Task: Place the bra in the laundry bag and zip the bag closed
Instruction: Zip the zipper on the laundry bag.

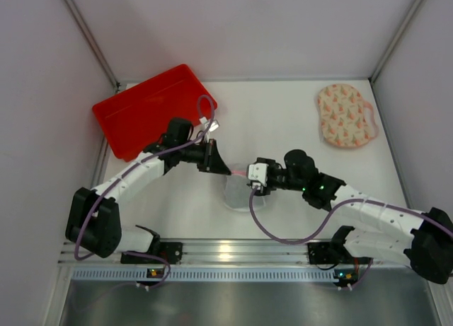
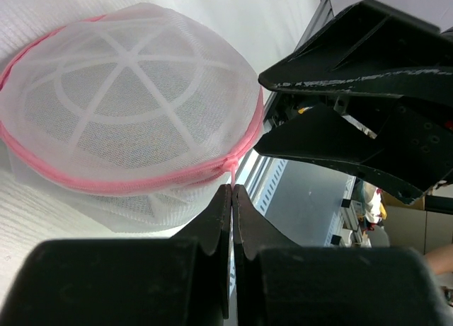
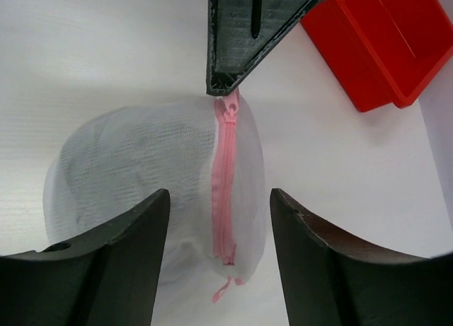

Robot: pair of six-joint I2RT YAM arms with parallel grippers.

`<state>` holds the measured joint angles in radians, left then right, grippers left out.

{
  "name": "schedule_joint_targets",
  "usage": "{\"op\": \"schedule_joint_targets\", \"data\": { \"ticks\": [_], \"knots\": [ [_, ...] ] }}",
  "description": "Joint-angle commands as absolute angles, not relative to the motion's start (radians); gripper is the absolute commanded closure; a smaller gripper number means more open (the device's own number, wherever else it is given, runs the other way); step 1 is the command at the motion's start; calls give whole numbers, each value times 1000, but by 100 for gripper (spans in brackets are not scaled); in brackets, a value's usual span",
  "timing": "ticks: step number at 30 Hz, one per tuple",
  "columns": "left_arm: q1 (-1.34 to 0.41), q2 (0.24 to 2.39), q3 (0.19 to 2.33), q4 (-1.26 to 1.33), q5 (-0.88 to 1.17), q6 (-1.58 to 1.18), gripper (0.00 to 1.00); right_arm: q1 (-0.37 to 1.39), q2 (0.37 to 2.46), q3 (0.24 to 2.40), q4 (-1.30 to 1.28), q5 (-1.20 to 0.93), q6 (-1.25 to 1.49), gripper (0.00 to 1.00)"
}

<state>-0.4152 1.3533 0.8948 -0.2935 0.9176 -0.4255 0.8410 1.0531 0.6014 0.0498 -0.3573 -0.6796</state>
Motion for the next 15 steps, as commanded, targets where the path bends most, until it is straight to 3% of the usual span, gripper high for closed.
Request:
{"op": "schedule_joint_targets", "data": {
  "ticks": [1, 4, 8, 12, 15],
  "knots": [
    [-422, 1347, 917, -298, 926, -390, 100, 831, 1086, 692, 68, -376, -654, 40],
    [-429, 1348, 933, -316, 902, -384, 100, 831, 1115, 716, 74, -391, -655, 39],
    [-442, 1354, 962, -380, 835, -380, 100, 834, 1152, 738, 54, -422, -666, 52],
    [-457, 1329, 977, -393, 769, -383, 100, 838, 1163, 744, 43, -439, -673, 55],
    [-482, 1316, 976, -393, 744, -382, 100, 842, 1172, 747, 34, -439, -680, 71]
  ]
}}
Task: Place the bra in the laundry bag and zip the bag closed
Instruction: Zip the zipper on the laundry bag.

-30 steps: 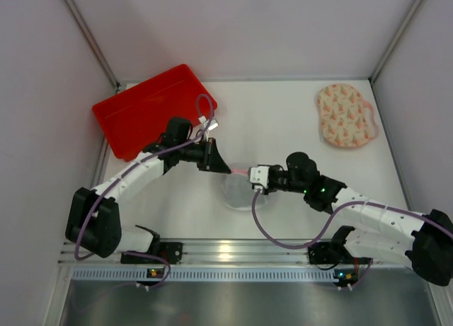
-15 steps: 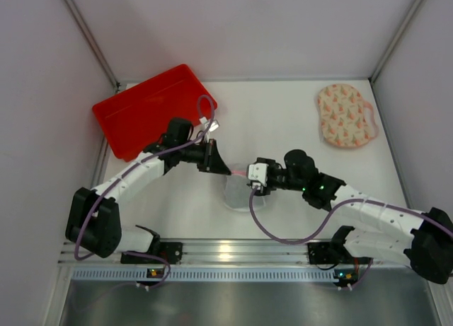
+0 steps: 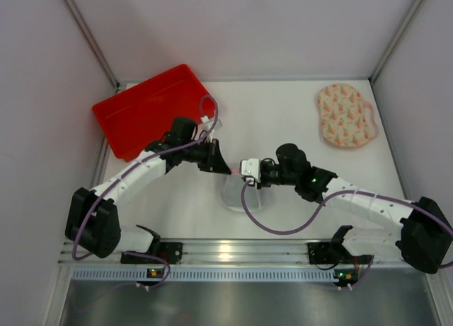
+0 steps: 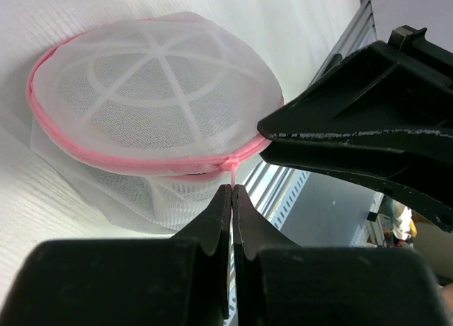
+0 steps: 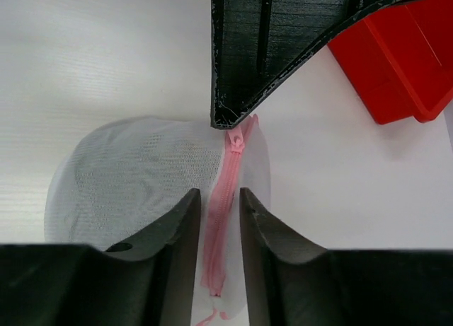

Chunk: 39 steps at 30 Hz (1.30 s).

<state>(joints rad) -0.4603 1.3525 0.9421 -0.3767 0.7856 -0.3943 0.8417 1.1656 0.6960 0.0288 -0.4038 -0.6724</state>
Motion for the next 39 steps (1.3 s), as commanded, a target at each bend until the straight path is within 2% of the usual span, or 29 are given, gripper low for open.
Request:
{"op": "schedule_joint_targets", "data": {
  "ticks": [1, 2, 4, 5, 15, 20, 22, 23, 25, 26, 28, 30, 32, 34, 37, 39],
  "knots": [
    [-486, 1309, 974, -391, 741, -383, 100, 844, 1173, 749, 28, -431, -684, 75],
    [-486, 1305, 973, -393, 724, -380, 100, 844, 1173, 750, 19, -426, -687, 84],
    [-486, 1298, 974, -405, 704, -377, 100, 842, 1164, 752, 3, -419, -696, 93],
    [-485, 1296, 977, -410, 683, -377, 100, 844, 1148, 750, 3, -416, -699, 100],
    [-437, 1282, 979, -483, 427, -307, 100, 831, 1009, 686, -57, -368, -744, 100],
    [-417, 1269, 1002, -483, 534, -267, 100, 808, 957, 620, -31, -357, -795, 100],
    [-417, 1259, 1012, -482, 606, -265, 100, 808, 966, 627, -21, -344, -789, 87],
    [-422, 1256, 1025, -482, 620, -265, 100, 808, 971, 638, -23, -345, -782, 66],
    [-425, 1250, 1031, -483, 641, -265, 100, 808, 988, 682, -37, -357, -773, 44],
    [-431, 1247, 1034, -482, 656, -267, 100, 808, 994, 698, -43, -363, -767, 26],
    [-440, 1238, 1035, -483, 661, -275, 100, 807, 1014, 751, -72, -391, -741, 20],
    [-462, 1229, 1034, -482, 654, -285, 100, 808, 1061, 816, -106, -411, -721, 9],
    [-478, 1221, 1029, -477, 649, -305, 100, 811, 1112, 865, -173, -457, -704, 5],
    [-486, 1212, 1025, -471, 641, -324, 100, 819, 1162, 910, -180, -457, -657, 7],
    [-488, 1212, 1025, -466, 617, -344, 100, 842, 1201, 936, -169, -443, -615, 23],
    [-489, 1212, 1028, -466, 609, -356, 100, 853, 1207, 936, -152, -436, -595, 27]
  ]
}}
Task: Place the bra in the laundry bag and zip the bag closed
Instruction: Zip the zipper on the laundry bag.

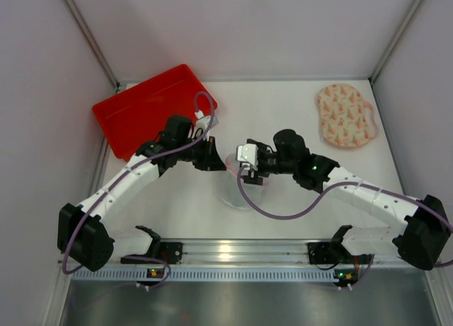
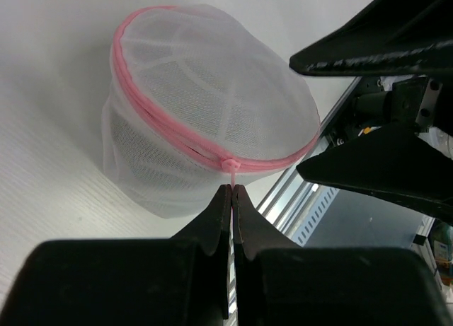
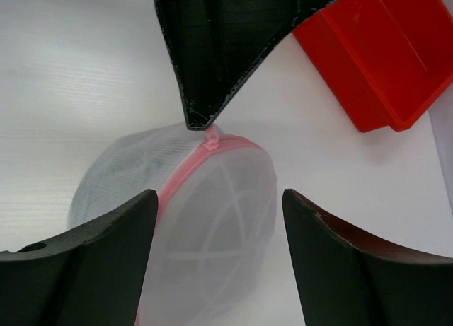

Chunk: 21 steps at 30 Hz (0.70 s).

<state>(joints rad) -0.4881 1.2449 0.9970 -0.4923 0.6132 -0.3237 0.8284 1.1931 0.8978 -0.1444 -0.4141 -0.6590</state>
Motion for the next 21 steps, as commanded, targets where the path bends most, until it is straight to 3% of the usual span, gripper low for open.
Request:
{"op": "schedule_joint_targets", "data": {
  "ticks": [1, 9, 10, 12, 15, 17, 19, 21],
  "knots": [
    [-489, 1213, 1031, -465, 604, -360, 100, 867, 1213, 934, -150, -430, -591, 29],
    [-488, 1210, 1028, -451, 618, -382, 100, 920, 1268, 919, -115, -361, -549, 44],
    [-488, 1209, 1025, -451, 621, -382, 100, 925, 1276, 920, -107, -350, -549, 53],
    [-489, 1203, 1025, -451, 626, -383, 100, 927, 1290, 928, -110, -325, -551, 59],
    [-485, 1201, 1025, -451, 627, -399, 100, 928, 1310, 940, -129, -316, -557, 77],
    [-479, 1201, 1026, -453, 630, -400, 100, 927, 1304, 936, -140, -311, -564, 92],
    [-469, 1200, 1020, -453, 609, -394, 100, 925, 1284, 931, -144, -296, -571, 100],
    [-459, 1198, 1011, -460, 574, -376, 100, 925, 1257, 922, -152, -279, -587, 100]
  ]
}}
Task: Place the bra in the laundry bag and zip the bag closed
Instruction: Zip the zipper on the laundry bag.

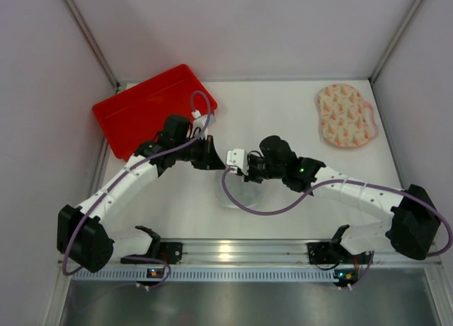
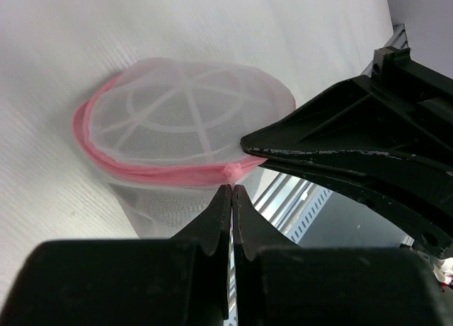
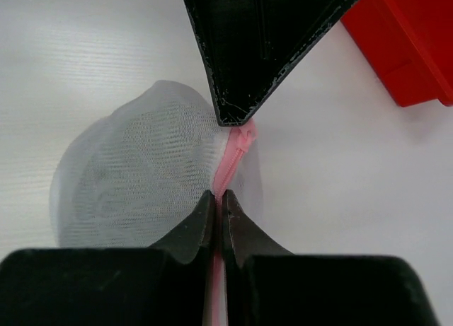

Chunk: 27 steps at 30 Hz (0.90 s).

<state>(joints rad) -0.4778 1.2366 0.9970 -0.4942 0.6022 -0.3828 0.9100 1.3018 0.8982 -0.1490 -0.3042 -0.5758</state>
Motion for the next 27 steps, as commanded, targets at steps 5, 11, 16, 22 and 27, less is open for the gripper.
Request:
{"op": "schedule_joint_targets", "data": {
  "ticks": [5, 11, 16, 22, 27],
  "knots": [
    [-388, 1197, 996, -502, 511, -315, 100, 919, 1177, 859, -147, -239, -632, 100],
    [-333, 1192, 994, -515, 552, -281, 100, 905, 1077, 750, -104, -195, -718, 94],
    [-345, 1195, 1045, -509, 710, -304, 100, 897, 1098, 808, -98, -199, -694, 49],
    [-397, 1186, 1049, -511, 703, -327, 100, 897, 1184, 939, -115, -282, -602, 47],
    [-442, 1170, 1017, -480, 652, -373, 100, 911, 1250, 1006, -129, -337, -552, 49]
  ]
}}
